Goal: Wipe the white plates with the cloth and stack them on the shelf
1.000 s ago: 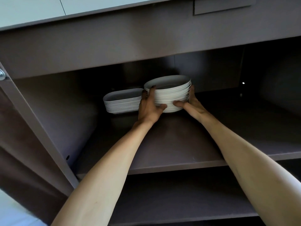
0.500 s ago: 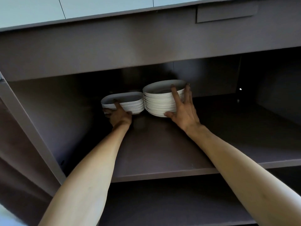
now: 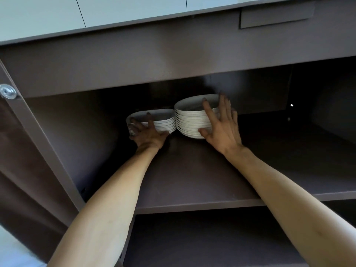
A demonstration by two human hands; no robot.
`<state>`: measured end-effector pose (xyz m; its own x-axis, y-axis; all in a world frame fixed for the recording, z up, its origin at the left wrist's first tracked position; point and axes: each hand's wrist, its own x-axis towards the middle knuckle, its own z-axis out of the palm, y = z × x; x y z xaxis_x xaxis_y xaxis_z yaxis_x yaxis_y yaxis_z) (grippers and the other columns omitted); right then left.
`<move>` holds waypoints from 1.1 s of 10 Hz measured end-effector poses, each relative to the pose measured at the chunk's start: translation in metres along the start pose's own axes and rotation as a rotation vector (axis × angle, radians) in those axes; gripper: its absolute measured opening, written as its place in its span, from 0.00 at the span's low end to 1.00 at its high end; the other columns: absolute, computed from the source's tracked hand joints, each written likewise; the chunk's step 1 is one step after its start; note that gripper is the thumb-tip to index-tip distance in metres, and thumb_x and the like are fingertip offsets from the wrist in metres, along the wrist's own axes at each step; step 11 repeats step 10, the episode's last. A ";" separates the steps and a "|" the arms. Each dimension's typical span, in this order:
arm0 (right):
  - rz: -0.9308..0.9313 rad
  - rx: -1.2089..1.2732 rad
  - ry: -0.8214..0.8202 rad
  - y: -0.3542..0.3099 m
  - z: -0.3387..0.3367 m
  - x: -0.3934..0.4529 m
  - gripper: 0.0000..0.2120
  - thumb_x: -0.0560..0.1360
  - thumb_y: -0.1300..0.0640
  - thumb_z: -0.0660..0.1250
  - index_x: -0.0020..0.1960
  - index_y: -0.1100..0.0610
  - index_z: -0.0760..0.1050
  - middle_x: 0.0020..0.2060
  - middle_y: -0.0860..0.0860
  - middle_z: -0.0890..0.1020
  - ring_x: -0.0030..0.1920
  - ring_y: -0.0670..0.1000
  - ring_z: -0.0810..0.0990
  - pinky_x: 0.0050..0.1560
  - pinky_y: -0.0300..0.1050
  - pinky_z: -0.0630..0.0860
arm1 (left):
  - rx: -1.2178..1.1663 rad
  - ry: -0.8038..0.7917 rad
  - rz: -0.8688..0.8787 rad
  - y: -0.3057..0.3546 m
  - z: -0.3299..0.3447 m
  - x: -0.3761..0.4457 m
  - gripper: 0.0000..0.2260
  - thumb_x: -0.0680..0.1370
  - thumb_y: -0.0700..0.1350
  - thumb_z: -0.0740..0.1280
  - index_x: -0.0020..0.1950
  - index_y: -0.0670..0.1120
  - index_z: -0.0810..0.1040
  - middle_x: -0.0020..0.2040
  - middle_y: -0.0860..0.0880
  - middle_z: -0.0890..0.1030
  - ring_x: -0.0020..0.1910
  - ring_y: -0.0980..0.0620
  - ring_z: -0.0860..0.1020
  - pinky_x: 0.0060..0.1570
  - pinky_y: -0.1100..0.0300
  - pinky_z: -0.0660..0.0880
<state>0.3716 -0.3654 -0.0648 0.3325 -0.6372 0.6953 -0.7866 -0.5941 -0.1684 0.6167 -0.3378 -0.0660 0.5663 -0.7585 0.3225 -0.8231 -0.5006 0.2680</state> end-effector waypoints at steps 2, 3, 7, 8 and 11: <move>-0.077 -0.097 -0.030 0.004 0.003 -0.001 0.44 0.75 0.43 0.72 0.83 0.46 0.52 0.81 0.65 0.45 0.81 0.64 0.45 0.75 0.68 0.54 | 0.061 0.021 -0.007 0.010 -0.004 -0.008 0.45 0.77 0.63 0.67 0.84 0.51 0.44 0.80 0.29 0.38 0.80 0.26 0.45 0.75 0.33 0.52; -0.033 -0.057 -0.004 0.008 0.005 0.001 0.43 0.75 0.42 0.71 0.83 0.47 0.52 0.81 0.66 0.48 0.81 0.66 0.49 0.74 0.69 0.57 | -0.099 0.158 0.249 0.030 -0.007 -0.027 0.47 0.74 0.57 0.72 0.85 0.51 0.48 0.82 0.31 0.42 0.81 0.30 0.51 0.77 0.36 0.57; 0.290 0.396 -0.051 0.025 0.002 -0.005 0.45 0.78 0.40 0.68 0.83 0.51 0.45 0.80 0.59 0.59 0.73 0.65 0.68 0.69 0.59 0.71 | -0.728 -0.001 0.194 0.106 -0.011 -0.047 0.42 0.75 0.63 0.73 0.83 0.52 0.59 0.82 0.40 0.55 0.79 0.40 0.61 0.75 0.53 0.62; 0.286 0.414 -0.042 0.022 0.001 -0.005 0.43 0.78 0.42 0.68 0.83 0.50 0.46 0.80 0.58 0.60 0.74 0.64 0.67 0.70 0.60 0.70 | -0.697 0.005 0.200 0.097 -0.016 -0.054 0.36 0.78 0.60 0.71 0.82 0.49 0.61 0.81 0.41 0.59 0.79 0.41 0.62 0.74 0.55 0.61; 0.399 0.346 -0.117 0.030 -0.008 -0.016 0.37 0.78 0.49 0.70 0.81 0.51 0.58 0.76 0.61 0.67 0.73 0.65 0.69 0.70 0.57 0.70 | -0.859 0.098 0.272 0.058 -0.049 -0.130 0.20 0.80 0.47 0.71 0.71 0.43 0.76 0.71 0.43 0.75 0.72 0.46 0.72 0.74 0.55 0.65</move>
